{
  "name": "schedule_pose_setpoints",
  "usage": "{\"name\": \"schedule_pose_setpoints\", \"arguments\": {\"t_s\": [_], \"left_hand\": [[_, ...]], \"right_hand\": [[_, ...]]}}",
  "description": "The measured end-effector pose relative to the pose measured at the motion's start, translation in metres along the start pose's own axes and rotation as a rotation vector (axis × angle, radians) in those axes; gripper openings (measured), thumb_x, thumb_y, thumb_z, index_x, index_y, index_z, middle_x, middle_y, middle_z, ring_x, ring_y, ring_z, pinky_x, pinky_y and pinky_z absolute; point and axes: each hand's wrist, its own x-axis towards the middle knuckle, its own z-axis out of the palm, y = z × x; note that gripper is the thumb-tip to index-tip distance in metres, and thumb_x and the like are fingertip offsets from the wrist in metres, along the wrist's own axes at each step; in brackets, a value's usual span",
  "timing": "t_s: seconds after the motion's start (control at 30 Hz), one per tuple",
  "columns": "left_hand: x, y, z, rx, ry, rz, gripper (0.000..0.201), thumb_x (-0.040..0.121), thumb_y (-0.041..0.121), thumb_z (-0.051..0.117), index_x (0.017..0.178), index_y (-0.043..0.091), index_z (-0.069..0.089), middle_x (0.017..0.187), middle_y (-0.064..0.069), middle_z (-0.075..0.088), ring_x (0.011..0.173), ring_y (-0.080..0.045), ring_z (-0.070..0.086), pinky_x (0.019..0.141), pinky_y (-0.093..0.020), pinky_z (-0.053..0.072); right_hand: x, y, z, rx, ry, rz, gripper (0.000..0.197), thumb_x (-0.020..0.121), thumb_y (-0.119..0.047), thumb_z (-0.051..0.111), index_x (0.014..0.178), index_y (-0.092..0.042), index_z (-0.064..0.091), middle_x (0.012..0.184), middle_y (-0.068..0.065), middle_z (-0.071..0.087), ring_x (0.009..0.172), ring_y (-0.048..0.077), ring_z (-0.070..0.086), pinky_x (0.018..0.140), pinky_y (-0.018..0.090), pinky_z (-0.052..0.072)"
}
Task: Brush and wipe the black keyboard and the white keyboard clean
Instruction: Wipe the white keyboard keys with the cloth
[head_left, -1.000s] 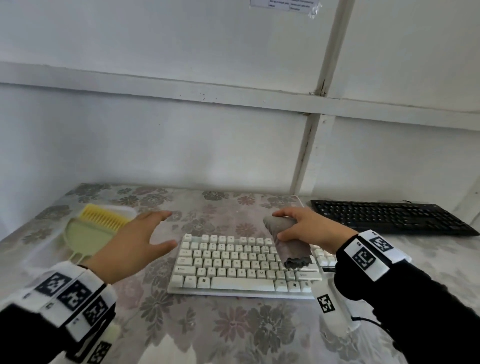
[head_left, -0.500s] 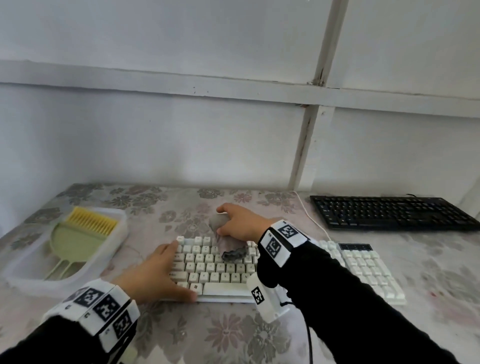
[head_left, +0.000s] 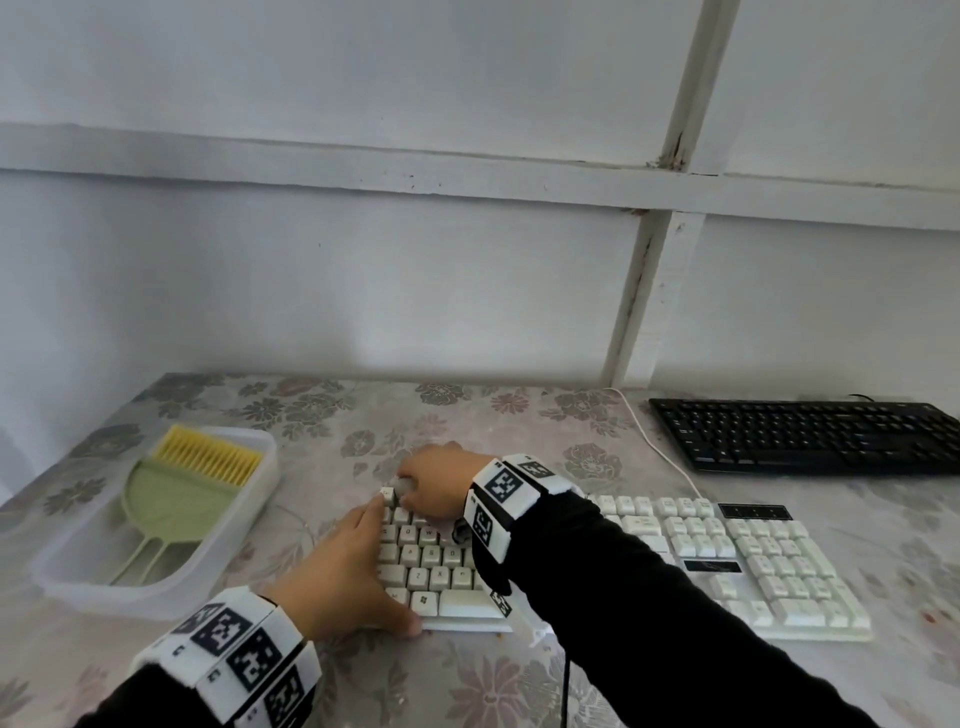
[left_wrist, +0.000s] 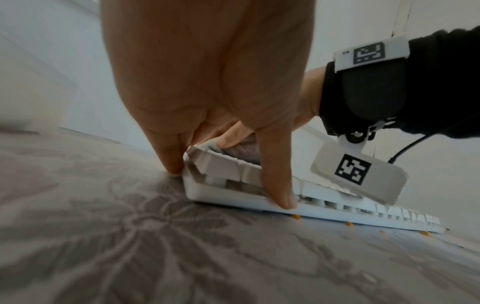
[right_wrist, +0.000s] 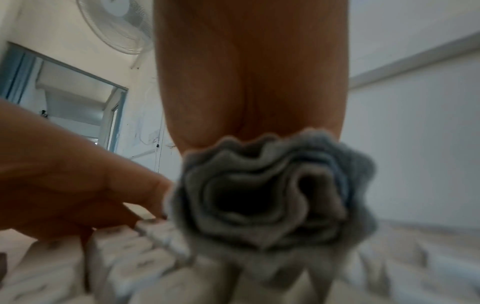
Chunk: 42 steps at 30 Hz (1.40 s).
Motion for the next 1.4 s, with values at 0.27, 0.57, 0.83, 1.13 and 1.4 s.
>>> {"name": "schedule_pose_setpoints", "arguments": {"t_s": [0.27, 0.57, 0.83, 1.13, 1.4], "left_hand": [[0.001, -0.002, 0.003, -0.024, 0.008, -0.027, 0.129, 0.063, 0.047, 0.080, 0.149, 0.013, -0.010, 0.156, 0.003, 0.010, 0.141, -0.012, 0.016, 0.112, -0.021, 0.014], [0.003, -0.002, 0.005, -0.040, 0.008, -0.058, 0.129, 0.062, 0.047, 0.081, 0.149, 0.015, -0.008, 0.156, 0.002, 0.013, 0.141, -0.013, 0.019, 0.111, -0.022, 0.019], [0.008, -0.009, 0.009, -0.088, 0.012, -0.052, 0.131, 0.056, 0.045, 0.085, 0.150, 0.018, -0.001, 0.151, 0.002, 0.026, 0.134, -0.014, 0.031, 0.111, -0.025, 0.027], [0.012, -0.014, 0.011, -0.106, 0.007, -0.053, 0.132, 0.055, 0.045, 0.086, 0.150, 0.018, -0.002, 0.152, 0.002, 0.023, 0.136, -0.013, 0.029, 0.110, -0.024, 0.025], [0.015, -0.019, 0.014, -0.152, 0.001, -0.058, 0.134, 0.048, 0.046, 0.087, 0.150, 0.023, 0.002, 0.150, 0.003, 0.028, 0.133, -0.013, 0.034, 0.110, -0.025, 0.028]], "right_hand": [[0.004, 0.020, 0.008, -0.015, -0.046, 0.044, 0.026, 0.097, -0.020, 0.042, 0.111, -0.008, 0.060, 0.111, 0.009, 0.062, 0.104, 0.026, 0.056, 0.092, 0.037, 0.035], [-0.044, 0.083, 0.004, 0.022, -0.131, 0.135, 0.032, 0.097, -0.021, 0.041, 0.121, -0.009, 0.058, 0.122, 0.009, 0.059, 0.111, 0.028, 0.054, 0.090, 0.035, 0.041], [-0.089, 0.140, 0.010, 0.095, -0.142, 0.222, 0.032, 0.097, -0.018, 0.042, 0.126, -0.018, 0.055, 0.123, 0.001, 0.059, 0.104, 0.017, 0.053, 0.093, 0.032, 0.039], [-0.122, 0.194, 0.016, 0.118, -0.148, 0.308, 0.037, 0.096, -0.019, 0.045, 0.131, -0.025, 0.052, 0.121, -0.004, 0.057, 0.110, 0.015, 0.053, 0.100, 0.032, 0.040], [-0.145, 0.224, 0.014, 0.124, -0.200, 0.356, 0.040, 0.094, -0.015, 0.047, 0.131, -0.027, 0.052, 0.129, -0.005, 0.054, 0.116, 0.013, 0.052, 0.103, 0.028, 0.038]]}}
